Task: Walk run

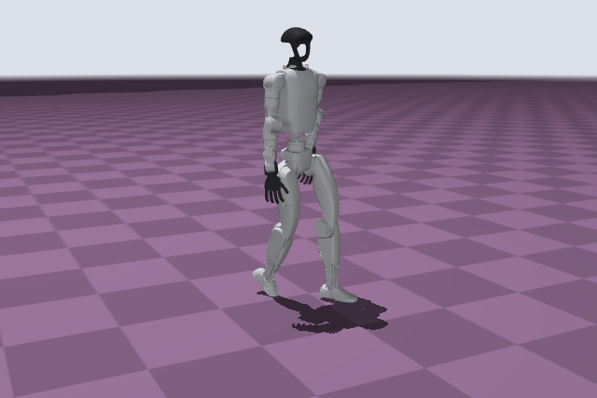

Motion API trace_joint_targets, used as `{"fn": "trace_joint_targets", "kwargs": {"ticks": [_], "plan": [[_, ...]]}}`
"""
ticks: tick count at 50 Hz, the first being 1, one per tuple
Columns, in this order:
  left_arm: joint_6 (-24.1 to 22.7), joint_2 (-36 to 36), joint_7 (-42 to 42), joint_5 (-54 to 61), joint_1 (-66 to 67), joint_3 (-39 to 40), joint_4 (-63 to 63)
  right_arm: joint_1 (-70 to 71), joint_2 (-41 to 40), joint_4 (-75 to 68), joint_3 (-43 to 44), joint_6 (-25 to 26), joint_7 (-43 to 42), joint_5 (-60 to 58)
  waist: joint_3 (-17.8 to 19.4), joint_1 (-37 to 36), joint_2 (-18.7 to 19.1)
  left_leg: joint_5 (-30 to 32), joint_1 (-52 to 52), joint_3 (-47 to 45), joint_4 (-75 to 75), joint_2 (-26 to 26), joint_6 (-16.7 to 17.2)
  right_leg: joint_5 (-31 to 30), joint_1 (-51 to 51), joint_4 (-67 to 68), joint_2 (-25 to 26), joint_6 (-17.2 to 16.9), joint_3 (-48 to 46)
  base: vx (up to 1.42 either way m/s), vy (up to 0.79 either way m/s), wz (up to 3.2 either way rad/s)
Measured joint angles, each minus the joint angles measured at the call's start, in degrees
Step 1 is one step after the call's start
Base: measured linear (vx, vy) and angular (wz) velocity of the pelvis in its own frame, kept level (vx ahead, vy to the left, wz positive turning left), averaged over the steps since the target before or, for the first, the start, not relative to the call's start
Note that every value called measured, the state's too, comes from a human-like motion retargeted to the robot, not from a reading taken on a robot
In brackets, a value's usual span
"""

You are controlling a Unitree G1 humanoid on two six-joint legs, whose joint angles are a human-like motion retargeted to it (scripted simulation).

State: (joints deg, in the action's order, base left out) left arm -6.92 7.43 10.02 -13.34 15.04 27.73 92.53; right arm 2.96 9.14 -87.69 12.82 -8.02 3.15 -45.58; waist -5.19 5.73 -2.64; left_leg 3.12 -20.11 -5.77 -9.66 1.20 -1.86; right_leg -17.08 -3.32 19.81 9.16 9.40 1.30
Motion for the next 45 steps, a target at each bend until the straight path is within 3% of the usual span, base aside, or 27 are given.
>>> {"fn": "trace_joint_targets", "kwargs": {"ticks": [3, 5, 8, 10, 13, 18, 22, 28, 30, 33, 35, 38, 40, 42, 45], "plan": [[-2.2, 1.6, -4.8, 5.0, -4.8, -2.4, -0.5, -2.5, 0.5, -6.0, -0.7, 0.8, -3.0, -1.7, -0.6, 2.3, 3.1, -2.5, 3.9, -3.0, 1.5, -3.1, -0.7, -10.3, 6.4, 12.4, 1.5, -3.5, -5.4, 0.73, -0.05, -0.26], [-3.1, 2.8, -6.2, 6.5, -8.6, -3.5, -1.1, -4.1, 0.7, -7.9, -0.7, 1.8, -3.4, -3.5, -1.0, 2.2, 4.4, -4.3, 5.5, -3.8, 1.9, -4.1, -0.6, -11.6, 10.9, 19.5, 0.0, -4.2, -9.2, 0.66, -0.03, -0.80], [-2.6, 5.1, -4.7, 6.8, -15.3, -4.7, -2.6, -7.0, 0.4, -7.4, 0.6, 3.8, -2.8, -6.1, -0.2, 3.1, 5.7, -5.5, 9.0, -6.5, 3.6, -5.1, -0.7, -1.2, 16.8, 25.2, -2.0, -1.9, -12.8, 0.50, 0.00, -0.60], [-2.5, 6.5, -3.1, 6.7, -19.0, -5.1, -4.6, -8.6, 0.0, -6.9, 1.7, 4.0, -3.1, -6.5, 0.6, 5.8, 6.2, -6.4, 11.1, -6.0, 4.6, -4.6, -0.5, 2.9, 21.1, 25.2, -1.7, -2.6, -12.6, 0.48, -0.03, 0.22], [-4.2, 7.7, -1.7, 8.0, -22.5, -5.4, -8.6, -10.5, -0.2, -6.4, 2.9, 4.0, -3.4, -5.7, 1.2, 10.1, 6.4, -7.9, 13.7, -5.8, 5.3, -3.1, -0.3, 7.5, 25.9, 18.0, -2.8, -5.2, -12.5, 0.52, -0.05, 0.20], [-5.8, 9.3, 0.2, 11.8, -26.3, -4.9, -13.6, -11.0, -0.3, -7.2, 5.3, 4.9, -2.9, -3.0, 3.2, 15.1, 4.6, -11.0, 19.7, -8.0, 6.1, 1.0, -0.1, 8.9, 27.7, -3.6, -10.1, -8.4, -17.3, 0.52, -0.07, -0.21], [-6.2, 9.0, 0.6, 13.4, -27.6, -4.0, -14.3, -10.7, -0.6, -8.1, 6.7, 4.6, -2.4, -0.2, 4.6, 15.9, 4.5, -13.2, 24.8, -11.2, 6.8, 2.2, 1.5, 11.1, 29.7, -17.2, -10.7, -10.2, -19.3, 0.55, -0.09, -0.68], [-6.3, 6.8, 1.1, 10.1, -25.0, -6.9, -11.4, -11.5, -1.8, -8.2, 9.4, 4.3, -1.6, -0.7, 3.8, 16.8, 6.3, -13.5, 28.5, -12.2, 4.3, 1.0, 5.6, 12.3, 27.3, -17.1, -12.7, -4.6, -33.3, 0.65, -0.22, -0.18], [-6.1, 5.5, 0.9, 6.4, -22.7, -8.3, -10.0, -12.2, -1.9, -7.9, 10.6, 4.4, -2.0, -2.0, 3.1, 18.6, 7.6, -10.9, 29.1, -10.2, 2.5, -0.4, 7.9, 9.0, 26.0, -16.8, -12.6, -1.1, -35.5, 0.73, -0.31, 0.46], [-5.3, 2.8, -0.2, 0.4, -17.0, -8.8, -8.4, -12.8, -1.3, -8.2, 11.3, 4.9, -2.8, -2.2, 0.1, 18.0, 9.2, -0.3, 28.2, -8.8, -2.9, -2.2, 13.7, 11.8, 25.4, -15.7, -9.6, 3.4, -30.2, 0.86, -0.43, -0.23], [-5.4, 0.4, -1.3, -1.3, -12.7, -8.9, -7.5, -12.1, -0.4, -8.8, 12.0, 5.5, -2.9, -1.1, -1.3, 17.8, 8.6, 10.4, 25.8, -6.2, -9.9, -1.0, 16.9, 14.1, 23.7, -15.0, -11.3, 2.4, -29.9, 0.72, -0.27, -0.31], [-7.0, -2.1, -3.4, 1.4, -7.1, -7.5, -5.5, -9.7, 0.1, -7.6, 11.7, 4.6, -2.7, 0.7, -3.0, 14.9, 3.8, 19.9, 19.5, -8.1, -25.6, 3.0, 16.9, 15.9, 21.4, -15.0, -13.6, 2.0, -24.3, 0.71, -0.34, -1.32], [-7.5, -2.9, -4.5, 2.6, -3.8, -5.6, -4.0, -8.0, -0.2, -5.3, 10.1, 4.0, -2.2, 2.4, -3.1, 13.5, 1.7, 20.1, 15.4, -6.6, -35.5, 3.4, 16.9, 16.7, 19.3, -15.6, -12.6, 2.2, -20.5, 0.64, -0.43, -1.68], [-7.0, -3.6, -5.1, 1.6, -1.1, -3.1, -3.0, -6.0, -0.6, -2.0, 9.0, 3.9, -1.9, 2.7, -2.6, 12.2, 0.8, 12.8, 11.3, -5.2, -42.4, 1.3, 16.5, 17.5, 17.2, -16.1, -10.7, 2.4, -17.3, 0.60, -0.38, -1.54], [-5.1, -4.0, -4.7, -1.0, 1.9, 0.3, -0.9, -3.1, -0.8, 3.9, 6.7, 2.4, -1.6, 1.4, -1.4, 10.1, -0.9, 7.1, 5.5, -2.0, -43.3, 2.4, 12.0, 17.8, 14.8, -16.4, -8.9, 2.5, -11.6, 0.42, -0.22, -1.75]]}}
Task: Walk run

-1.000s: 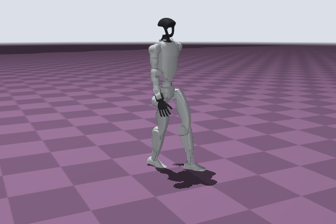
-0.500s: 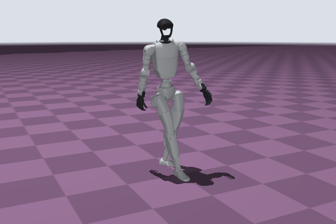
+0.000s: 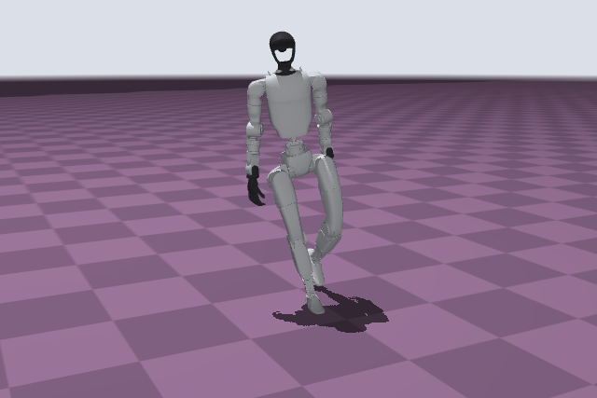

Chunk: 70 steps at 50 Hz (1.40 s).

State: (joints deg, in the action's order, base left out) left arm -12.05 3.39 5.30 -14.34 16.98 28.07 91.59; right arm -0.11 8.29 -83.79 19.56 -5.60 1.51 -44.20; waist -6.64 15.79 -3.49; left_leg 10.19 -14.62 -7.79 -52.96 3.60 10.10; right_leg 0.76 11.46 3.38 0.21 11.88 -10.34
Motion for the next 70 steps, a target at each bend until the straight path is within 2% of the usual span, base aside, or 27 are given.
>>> {"fn": "trace_joint_targets", "kwargs": {"ticks": [3, 5, 10, 14, 15, 18, 20, 22, 26, 28, 29, 30, 33, 35, 38, 43, 45, 48, 50, 52, 54, 56, 57, 60, 65, 67, 70], "plan": [[2.4, 1.7, 3.7, -2.0, 1.5, 0.6, 2.7, 2.4, 0.4, 5.3, -3.5, -2.0, 0.7, -1.4, 1.6, -2.4, -0.7, -4.6, -3.9, 0.2, 8.9, -1.3, -5.6, 0.4, -2.1, 0.2, 2.8, 0.4, 5.0, 0.46, -0.23, -1.86], [4.1, 2.7, 6.7, -4.3, 2.2, 0.7, 3.8, 4.1, 1.1, 7.7, -5.4, -3.2, 0.8, -2.4, 2.9, -3.8, -0.6, -4.9, -5.3, -1.2, 18.2, -2.9, -8.2, 0.9, -3.7, 0.4, 4.9, 0.7, 7.4, 0.49, -0.19, -1.73], [6.5, 4.5, 11.4, -8.9, 3.1, 1.0, 3.8, 7.7, 3.2, 8.8, -7.7, -4.5, 1.0, -5.0, 5.1, -5.4, 1.3, -7.9, -7.3, -1.2, 41.9, -2.2, -12.2, 2.7, -8.9, 0.1, 9.8, 1.3, 12.1, 0.56, -0.12, -1.42], [6.4, 5.7, 10.2, -8.4, 3.1, 1.5, 1.9, 7.0, 3.7, 6.8, -7.0, -3.5, 1.4, -4.9, 5.1, -4.6, 2.2, -8.1, -8.7, 7.9, 51.9, 1.5, -4.6, 4.7, -12.9, 0.3, 11.7, 1.9, 12.8, 0.73, -0.09, -0.68], [6.5, 6.0, 9.8, -7.7, 2.9, 1.6, 1.2, 6.3, 3.7, 6.0, -6.5, -3.2, 1.2, -4.5, 5.1, -4.4, 2.2, -8.1, -8.5, 8.7, 52.3, 2.0, -4.2, 5.1, -13.8, 0.5, 12.0, 2.3, 12.4, 0.83, -0.10, -0.50], [7.2, 6.7, 8.8, -4.3, 1.5, 2.3, -1.5, 4.1, 3.2, 1.8, -4.2, -2.2, 0.7, -2.9, 5.0, -6.2, 2.1, -4.2, -7.0, 9.8, 48.9, 1.8, -7.5, 4.5, -15.5, 2.8, 12.9, 3.0, 12.5, 0.67, -0.12, -0.98], [7.1, 6.9, 8.4, -1.1, 0.5, 2.7, -3.0, 2.4, 3.0, -2.1, -2.2, -0.8, 1.0, -2.4, 4.2, -9.3, 1.1, -2.1, -6.0, 6.3, 47.6, 0.6, -9.6, 1.4, -16.3, 5.1, 11.8, 2.2, 12.1, 0.78, -0.11, -1.59], [6.6, 7.1, 8.2, 3.0, -1.0, 3.0, -3.2, 0.2, 2.7, -5.7, -0.1, 1.6, 1.5, -2.7, 2.7, -10.0, 0.0, -5.8, -5.3, 9.5, 45.8, 1.6, -12.3, -5.1, -15.5, 9.0, 10.4, 0.1, 11.4, 0.90, -0.11, -1.15], [7.1, 8.3, 8.8, 12.7, -5.8, 2.8, -1.5, -3.5, 1.8, -12.0, -0.8, 3.5, 0.5, 0.0, 2.2, -7.8, 1.0, -10.3, -2.9, 3.1, 42.9, -3.1, -12.9, -24.4, -9.9, 23.9, 12.5, -8.9, 11.8, 0.79, -0.17, -0.83], [7.2, 8.9, 9.6, 16.7, -8.2, 1.3, -1.1, -4.9, 2.0, -13.5, -2.0, 2.8, 1.5, 0.7, 1.9, -6.0, 2.6, -12.4, -0.2, 2.5, 43.6, -4.4, -13.4, -30.0, -5.1, 32.8, 12.4, -13.3, 7.0, 0.53, -0.15, -0.71], [7.2, 9.3, 10.0, 18.2, -9.6, 0.3, -1.0, -5.4, 2.0, -13.6, -2.2, 3.1, 2.3, -0.3, 1.7, -6.2, 3.4, -13.2, 0.7, 1.5, 44.0, -5.5, -13.2, -30.7, -2.9, 36.0, 11.4, -13.4, 4.6, 0.48, -0.12, -1.61], [7.4, 9.7, 10.4, 19.6, -11.0, -0.8, -0.8, -5.7, 1.9, -13.6, -2.2, 3.8, 3.3, -1.8, 1.5, -6.9, 4.2, -13.8, 1.4, -0.2, 44.3, -6.8, -13.0, -30.5, -0.7, 38.6, 10.1, -12.4, 2.4, 0.56, -0.11, -2.01], [7.4, 10.5, 9.7, 19.0, -15.5, -4.0, -1.5, -6.7, 1.5, -12.0, -1.6, 4.4, 3.5, -6.1, 2.2, -5.9, 5.8, -14.8, 5.3, -5.2, 46.0, -8.3, -12.9, -20.2, 5.8, 42.8, 8.0, -7.8, -1.2, 0.51, -0.07, -1.40], [6.9, 10.9, 8.9, 16.6, -18.0, -6.0, -3.4, -7.1, 1.3, -10.6, -2.3, 3.2, 2.6, -6.8, 2.8, -2.9, 6.6, -15.3, 7.5, -6.3, 47.1, -8.1, -12.6, -16.6, 10.2, 41.6, 7.7, -7.4, -2.0, 0.49, -0.07, -0.35], [5.1, 12.2, 8.3, 12.8, -20.1, -8.6, -7.3, -7.2, 1.0, -8.8, -3.1, 2.7, 1.1, -7.5, 3.4, 2.4, 7.0, -16.6, 10.5, -7.9, 48.0, -7.1, -11.9, -11.8, 15.2, 33.3, 6.3, -9.4, -1.4, 0.43, -0.06, -0.37], [2.9, 14.8, 7.3, 7.3, -22.6, -10.2, -12.5, -5.9, -0.4, -8.0, -2.0, 3.6, 0.5, -7.0, 4.7, 7.5, 5.7, -19.8, 17.1, -12.0, 49.5, -3.7, -10.5, -9.6, 16.2, 11.0, -2.4, -9.2, -10.8, 0.44, -0.11, -0.89], [2.6, 15.4, 6.3, 5.7, -23.6, -9.8, -12.9, -5.8, -1.2, -8.3, -1.3, 3.4, 0.7, -5.3, 5.1, 7.9, 5.2, -20.7, 20.1, -14.3, 50.1, -2.7, -9.6, -8.3, 16.1, 3.4, -3.3, -9.8, -15.4, 0.47, -0.15, -1.23], [2.8, 15.3, 5.0, 5.3, -24.8, -9.0, -11.8, -6.3, -2.2, -9.7, -0.6, 3.1, 0.9, -3.1, 4.4, 5.9, 5.9, -20.4, 22.9, -19.0, 50.2, -3.4, -6.6, -8.0, 15.9, -2.9, -1.7, -4.3, -22.5, 0.61, -0.27, -1.35], [3.0, 14.2, 4.8, 6.3, -24.9, -9.2, -10.7, -7.1, -2.4, -10.9, 0.4, 3.6, 1.1, -3.0, 3.9, 6.3, 6.6, -18.8, 24.1, -18.9, 48.8, -4.3, -4.7, -8.2, 13.7, -2.3, -1.4, -0.5, -26.6, 0.73, -0.34, -0.32], [2.7, 12.2, 4.8, 7.3, -24.4, -9.3, -9.4, -8.2, -2.6, -12.0, 2.2, 4.5, 1.2, -4.1, 3.4, 7.7, 7.5, -14.2, 24.7, -17.2, 45.9, -6.0, -2.2, -9.5, 12.6, -1.3, -1.3, 1.9, -27.2, 0.74, -0.36, 0.23], [2.0, 9.5, 4.6, 7.7, -23.2, -8.8, -8.1, -8.9, -2.4, -13.2, 3.2, 5.4, 1.3, -4.6, 2.3, 7.6, 7.7, -6.1, 24.9, -17.1, 41.1, -7.7, 0.6, -6.2, 11.4, 1.0, -0.9, 3.0, -23.9, 0.74, -0.41, -0.20], [0.7, 6.8, 5.5, 8.3, -20.7, -8.6, -7.4, -9.2, -2.1, -13.6, 3.3, 6.2, 1.5, -4.0, 1.6, 6.8, 6.1, 3.7, 23.7, -16.4, 32.7, -8.3, 2.2, -3.4, 9.0, 2.6, -1.6, 3.0, -21.5, 0.77, -0.46, -0.83], [-0.4, 5.9, 6.8, 8.7, -19.1, -8.7, -7.2, -9.0, -2.1, -13.6, 3.2, 6.3, 1.6, -3.7, 1.3, 6.3, 4.7, 7.7, 22.5, -16.1, 27.2, -8.4, 2.0, -2.3, 7.6, 3.0, -2.1, 3.0, -20.0, 0.60, -0.37, -1.37], [-4.9, 6.1, 11.2, 9.4, -14.6, -10.1, -6.5, -7.4, -2.2, -12.6, 2.5, 4.7, 1.9, -3.4, 0.4, 4.3, 0.1, 14.4, 16.5, -13.2, 9.9, -6.6, -2.7, -1.2, 4.2, 3.0, -1.9, 3.1, -13.0, 0.55, -0.37, -1.86], [-11.6, 2.5, -7.2, 2.0, -7.1, -3.3, -5.2, -3.3, -2.6, -3.5, -0.9, 3.0, 2.3, -3.7, 0.0, 1.6, -2.8, 2.7, 5.0, -2.8, 1.0, -1.4, -0.9, -0.9, 1.1, 4.1, 1.3, 3.1, -0.6, 0.51, -0.24, -2.28], [-11.4, 2.2, -8.7, 3.2, -5.4, -0.8, -2.7, -1.3, -2.2, 0.4, -3.4, 1.2, 1.7, -3.1, 0.5, 1.6, -3.0, -1.9, 2.6, -2.6, 5.3, -1.9, -5.4, -1.1, -0.3, 4.3, 2.8, 3.1, 3.4, 0.47, -0.11, -2.24], [-5.8, 2.8, 0.5, 6.8, -3.0, 1.4, 0.1, 1.9, -1.3, 5.1, -7.1, -2.2, 1.3, -2.5, 1.4, 0.1, -2.6, -4.9, -0.3, -7.2, 15.8, -5.6, -12.5, -1.5, -2.1, 4.6, 5.9, 3.1, 9.9, 0.41, -0.08, -2.55]]}}
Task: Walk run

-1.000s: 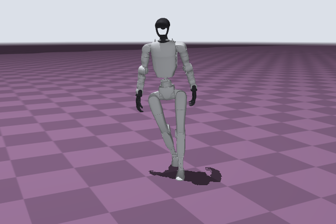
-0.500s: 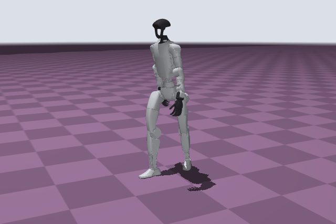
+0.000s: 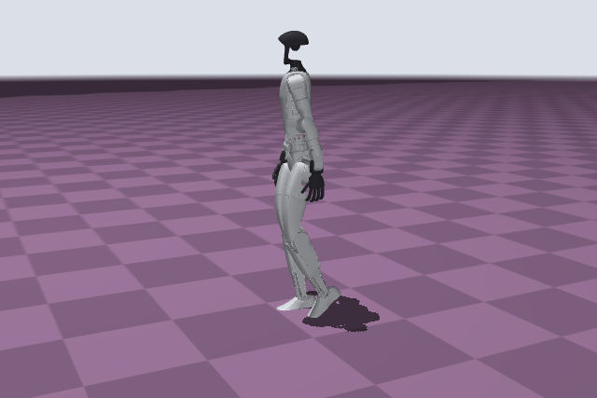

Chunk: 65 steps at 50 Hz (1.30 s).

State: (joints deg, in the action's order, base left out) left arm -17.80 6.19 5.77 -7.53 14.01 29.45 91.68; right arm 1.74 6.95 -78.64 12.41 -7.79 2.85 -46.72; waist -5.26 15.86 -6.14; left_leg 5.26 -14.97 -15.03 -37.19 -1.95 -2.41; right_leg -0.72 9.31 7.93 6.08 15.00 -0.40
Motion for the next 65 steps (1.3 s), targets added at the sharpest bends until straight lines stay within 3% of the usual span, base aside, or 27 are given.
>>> {"fn": "trace_joint_targets", "kwargs": {"ticks": [2, 5, 8, 10, 12, 13, 16, 18, 20, 23, 25, 29, 35, 40, 46, 50, 55, 59, 60, 62, 65], "plan": [[4.6, 0.2, 7.8, 0.4, 1.9, 0.9, 0.7, 2.0, 0.6, 2.1, -1.4, -1.2, 0.1, -0.2, 0.4, -1.3, 0.8, 0.7, -1.3, 1.1, 9.0, 0.7, -0.5, -0.2, -1.1, 0.1, 2.4, 0.0, 4.3, 0.50, -0.09, -2.65], [7.9, 0.6, 14.7, -1.0, 3.9, 0.3, 1.6, 4.2, 1.5, 3.9, -2.5, -1.9, 0.4, -0.8, 1.1, -3.2, 3.2, 1.4, -3.4, 7.7, 21.1, 2.8, 2.1, -0.4, -3.2, 0.0, 6.4, 0.0, 10.0, 0.48, -0.01, -2.33], [9.3, 0.7, 13.0, -5.8, 4.3, -1.2, 1.5, 4.5, 2.2, 4.9, -2.1, -2.2, 0.3, -0.3, 2.1, -3.4, 5.1, -0.1, -5.9, 15.0, 29.5, 4.8, 3.0, -0.1, -5.9, -0.3, 8.3, 0.0, 12.7, 0.44, 0.06, -1.60], [9.7, 0.8, 9.8, -10.2, 4.2, -1.5, 0.6, 4.2, 2.4, 4.2, -1.3, -2.2, -0.4, 0.9, 2.9, -4.7, 5.5, -0.8, -6.3, 22.6, 34.1, 7.1, 6.1, 0.3, -7.8, 0.2, 9.1, 0.0, 15.3, 0.62, 0.07, -1.61], [9.7, 1.1, 7.7, -12.8, 4.3, -1.9, -0.9, 3.4, 2.3, 1.9, -0.1, -1.5, -0.8, 2.0, 3.7, -5.7, 6.3, -0.2, -5.6, 22.7, 36.0, 6.9, 10.0, 0.5, -9.7, 1.1, 10.0, 0.0, 16.1, 0.69, 0.08, -1.46], [9.8, 1.3, 7.0, -13.4, 4.2, -2.2, -1.7, 3.1, 2.2, 0.1, 0.7, -0.9, -0.9, 2.4, 3.8, -6.2, 6.3, 0.3, -5.1, 22.6, 35.7, 7.2, 9.4, 0.4, -10.4, 1.6, 10.0, 0.0, 16.1, 0.61, 0.04, -1.32], [9.8, 1.7, 6.0, -12.5, 4.1, -2.2, -3.8, 1.6, 2.7, -6.5, 3.7, 2.2, 0.3, 1.9, 2.9, -7.9, 5.8, 3.6, -3.7, 20.7, 33.2, 7.5, 3.6, -2.0, -11.7, 4.5, 9.7, 0.0, 16.3, 0.66, 0.00, -1.38], [9.5, 1.8, 5.7, -10.4, 4.0, -1.7, -4.3, -0.3, 3.1, -11.0, 5.7, 5.3, 1.7, 0.8, 1.6, -8.3, 5.3, 1.3, -2.6, 17.6, 31.9, 6.5, 0.7, -6.7, -12.0, 7.4, 9.6, 0.0, 14.3, 0.77, -0.14, -1.19], [9.5, 2.1, 5.5, -6.8, 2.9, 0.1, -3.9, -2.0, 3.0, -15.3, 6.2, 8.6, 2.3, 0.2, 0.4, -7.0, 4.6, -2.3, -2.8, 17.8, 28.8, 5.4, 1.0, -16.0, -10.5, 11.9, 9.6, -2.4, 10.9, 0.66, -0.20, -1.11], [10.0, 3.0, 6.1, 0.6, 0.4, 1.3, -2.9, -5.0, 3.1, -18.7, 4.1, 10.3, 2.3, 2.3, 0.3, -6.3, 5.5, -5.5, -0.2, 12.7, 28.7, 2.1, 0.8, -26.3, -4.6, 24.8, 10.2, -14.5, 6.6, 0.56, -0.03, -1.42], [10.5, 4.0, 7.0, 5.6, -2.1, 0.1, -2.2, -7.0, 3.2, -18.8, 3.9, 10.6, 3.7, 2.5, 0.3, -6.2, 6.4, -7.4, 2.6, 9.9, 30.0, 1.3, -0.2, -29.3, -0.8, 31.8, 6.8, -19.8, -1.6, 0.44, 0.01, -1.38], [12.9, 6.1, 5.5, 9.9, -9.6, -2.5, -1.4, -9.1, 2.4, -18.3, 5.5, 9.9, 6.3, -1.3, 1.4, -5.4, 8.6, -9.2, 6.1, 5.9, 31.2, -0.6, -0.9, -19.6, 6.9, 37.4, 4.6, -13.2, -9.5, 0.33, 0.05, -1.01], [9.5, 5.8, 4.3, 7.4, -15.3, -5.8, -9.2, -11.1, 1.7, -15.6, 4.0, 6.8, 2.2, -3.0, 2.6, 3.0, 8.9, -12.2, 11.3, 4.5, 33.2, 2.1, -1.7, -10.6, 15.5, 24.6, 1.4, -14.6, -10.8, 0.37, 0.02, -0.20], [7.8, 6.6, 6.0, 5.0, -18.2, -7.7, -14.2, -9.9, 0.7, -16.0, 4.3, 8.0, 2.4, -2.0, 4.5, 6.4, 6.9, -15.5, 17.7, 0.2, 34.5, 5.9, -1.8, -7.2, 15.4, 3.2, -7.4, -13.6, -16.2, 0.39, -0.03, -0.74], [8.1, 5.6, 5.6, 6.6, -21.9, -7.1, -11.7, -9.6, -0.2, -16.4, 4.5, 7.3, 4.8, -0.8, 4.6, 4.3, 7.7, -18.3, 23.4, -7.2, 35.2, 6.0, 0.5, -5.6, 16.9, -9.6, -7.0, -13.3, -22.5, 0.53, -0.14, -1.13], [7.2, 3.5, 6.2, 8.8, -21.1, -7.3, -10.6, -9.2, -0.3, -16.5, 5.0, 8.7, 5.2, -2.9, 3.5, 4.9, 8.6, -18.5, 25.5, -8.8, 33.9, 5.2, 3.8, -4.8, 15.7, -5.2, -6.6, -8.3, -27.6, 0.54, -0.18, -0.54], [7.0, 1.0, 7.8, 4.5, -16.5, -7.8, -9.3, -9.2, 0.7, -15.1, 6.2, 8.8, 5.0, -4.4, 1.2, 8.7, 11.9, -9.2, 26.2, -8.1, 29.6, 1.6, 10.5, -7.2, 13.8, -4.5, -3.8, -4.6, -25.8, 0.73, -0.28, -0.20], [7.0, 0.2, 7.6, -5.4, -10.9, -11.5, -9.5, -8.5, 1.4, -14.2, 7.2, 8.5, 5.7, -1.6, 0.1, 8.1, 10.1, 9.0, 23.6, -4.4, 16.7, 1.1, 16.0, -3.5, 10.2, -3.0, -3.9, -2.3, -21.7, 0.73, -0.34, -0.53], [6.8, 0.5, 7.2, -8.1, -9.5, -12.6, -9.4, -8.4, 1.3, -13.5, 7.2, 8.2, 6.2, -1.1, -0.4, 7.3, 8.6, 12.3, 22.3, -4.3, 11.9, 1.7, 16.1, -2.9, 9.1, -3.1, -4.3, -1.6, -19.7, 0.59, -0.32, -1.17], [6.9, 1.5, 6.2, -13.5, -7.4, -14.2, -9.2, -7.9, 1.5, -11.8, 6.3, 7.4, 7.3, -0.2, -1.2, 5.2, 5.7, 15.5, 17.5, -3.7, -0.3, 2.5, 11.8, -1.8, 7.0, -3.2, -4.8, -1.3, -15.6, 0.70, -0.36, -1.29], [7.7, 1.9, 3.8, -20.1, -4.5, -14.6, -8.7, -5.9, 2.6, -9.5, 4.9, 6.8, 7.2, -0.3, -1.9, 2.8, 3.6, 9.3, 9.7, 2.0, -12.2, 4.1, 11.3, -0.3, 4.6, -3.2, -4.7, -1.3, -11.1, 0.64, -0.24, -1.19]]}}
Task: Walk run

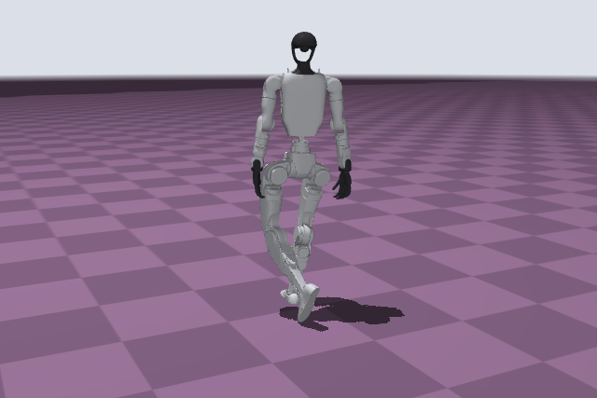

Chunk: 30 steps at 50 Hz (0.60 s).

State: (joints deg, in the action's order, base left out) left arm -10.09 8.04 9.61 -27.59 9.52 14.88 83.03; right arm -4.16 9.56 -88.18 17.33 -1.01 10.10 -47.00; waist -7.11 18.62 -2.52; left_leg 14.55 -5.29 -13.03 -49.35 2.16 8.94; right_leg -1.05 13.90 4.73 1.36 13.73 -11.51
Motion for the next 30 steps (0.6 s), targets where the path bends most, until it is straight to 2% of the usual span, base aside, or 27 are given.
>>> {"fn": "trace_joint_targets", "kwargs": {"ticks": [3, 6, 10, 16, 17, 18, 19, 20, 21, 22, 23, 25, 28, 30], "plan": [[0.4, -0.6, -1.4, -0.7, 2.6, 2.3, 1.8, 2.7, 1.4, 2.6, -1.7, -0.4, -1.3, -1.6, 0.3, -1.6, -1.2, -4.2, -5.1, 3.4, -0.1, 2.0, -1.4, 0.4, -2.7, -0.8, 1.5, 0.6, 4.3, 0.57, -0.14, -1.29], [1.3, -1.1, 0.8, 3.2, 4.7, 4.7, 3.7, 4.8, 2.5, 5.8, -3.1, -2.0, -2.3, -1.8, 0.8, -3.3, -1.0, -8.7, -9.9, 4.0, 5.9, 1.1, -5.8, 1.0, -5.0, -1.1, 3.6, 0.5, 7.6, 0.49, -0.15, -1.27], [2.6, -2.3, 4.0, 8.1, 7.2, 9.7, 5.3, 7.1, 2.9, 9.4, -3.6, -4.3, -3.2, -1.1, 1.6, -5.8, 0.3, -8.4, -14.1, 6.6, 21.9, 1.3, -9.4, 1.9, -7.7, -1.0, 7.1, 0.5, 10.4, 0.56, -0.15, -1.32], [3.2, -4.0, 4.1, 11.3, 8.8, 14.4, 6.8, 9.1, 2.8, 10.9, -2.3, -4.2, -3.3, 0.1, 4.7, -9.0, 2.0, -10.6, -18.0, 9.8, 43.5, 4.5, -10.8, 3.9, -14.1, -0.6, 10.7, 1.0, 13.7, 0.63, -0.07, -1.08], [3.2, -4.0, 4.1, 10.9, 9.0, 14.7, 6.8, 9.0, 2.8, 10.6, -2.2, -4.2, -3.2, 0.5, 5.3, -9.6, 2.0, -10.9, -18.3, 9.6, 46.1, 5.5, -9.6, 4.2, -15.4, -0.6, 10.8, 1.1, 13.9, 0.73, -0.06, -0.92], [3.2, -3.9, 4.2, 10.2, 9.2, 14.9, 6.7, 8.7, 2.7, 10.1, -2.2, -4.1, -3.1, 0.8, 5.9, -10.2, 2.2, -11.6, -18.1, 8.9, 48.3, 6.2, -6.3, 4.5, -16.9, -0.5, 11.2, 1.2, 13.7, 0.70, -0.04, -0.76], [3.2, -3.8, 4.2, 9.5, 9.4, 14.9, 6.5, 8.4, 2.7, 9.4, -2.2, -3.9, -3.0, 0.9, 6.4, -10.5, 2.1, -12.1, -17.6, 7.6, 49.7, 6.6, -5.7, 4.5, -18.1, -0.4, 11.1, 1.3, 13.0, 0.72, -0.04, -0.57], [3.2, -3.7, 4.2, 8.7, 9.6, 15.0, 6.4, 8.0, 2.6, 8.6, -2.2, -3.7, -2.8, 0.9, 6.7, -10.6, 1.8, -12.7, -16.9, 6.1, 50.7, 6.9, -6.3, 4.5, -19.3, -0.3, 10.8, 1.3, 11.9, 0.80, -0.08, -0.52], [3.2, -3.4, 3.9, 7.9, 9.7, 14.9, 6.2, 7.6, 2.5, 7.6, -2.1, -3.3, -2.5, 0.3, 6.5, -11.2, 1.2, -11.4, -16.3, 4.6, 50.0, 7.0, -9.7, 3.6, -20.0, -0.1, 10.4, 1.3, 11.3, 0.82, -0.11, -0.64], [3.3, -3.1, 3.6, 7.2, 9.8, 14.8, 6.2, 7.0, 2.4, 6.5, -1.9, -2.9, -2.2, -0.4, 6.3, -12.0, 0.7, -10.3, -15.9, 3.4, 49.2, 6.9, -12.4, 2.5, -20.6, 0.3, 10.1, 1.1, 11.0, 0.80, -0.14, -0.97], [3.4, -2.8, 3.2, 6.5, 9.9, 14.9, 6.2, 6.4, 2.3, 5.3, -1.6, -2.5, -2.0, -1.4, 5.9, -13.3, 0.4, -9.4, -15.6, 3.2, 47.9, 6.5, -13.8, 1.1, -21.3, 0.9, 10.0, 0.7, 11.3, 0.80, -0.13, -1.21], [3.6, -2.3, 2.5, 5.7, 10.2, 15.2, 6.5, 4.6, 1.9, 2.6, -1.2, -1.9, -2.8, -3.5, 4.8, -15.7, -0.4, -5.6, -14.8, 0.5, 46.6, 5.1, -14.6, -3.2, -22.3, 3.0, 9.6, -1.0, 11.6, 0.92, -0.09, -1.30], [3.9, -1.3, 2.1, 7.0, 9.8, 15.7, 8.2, 1.4, 0.7, -1.9, -1.1, -1.0, -7.6, -4.8, 1.7, -15.6, -2.1, -9.6, -14.8, 6.3, 43.7, 6.7, -17.6, -16.8, -21.0, 9.1, 7.6, -6.7, 9.9, 1.00, -0.06, -0.77], [3.8, -0.6, 1.6, 9.1, 8.2, 16.3, 9.5, -0.4, -0.2, -4.5, -2.1, -0.5, -10.2, -3.2, 1.2, -13.9, -1.8, -12.2, -13.7, 4.9, 41.4, 4.6, -17.6, -26.8, -18.2, 16.9, 10.0, -12.0, 12.4, 0.88, -0.08, -0.30]]}}
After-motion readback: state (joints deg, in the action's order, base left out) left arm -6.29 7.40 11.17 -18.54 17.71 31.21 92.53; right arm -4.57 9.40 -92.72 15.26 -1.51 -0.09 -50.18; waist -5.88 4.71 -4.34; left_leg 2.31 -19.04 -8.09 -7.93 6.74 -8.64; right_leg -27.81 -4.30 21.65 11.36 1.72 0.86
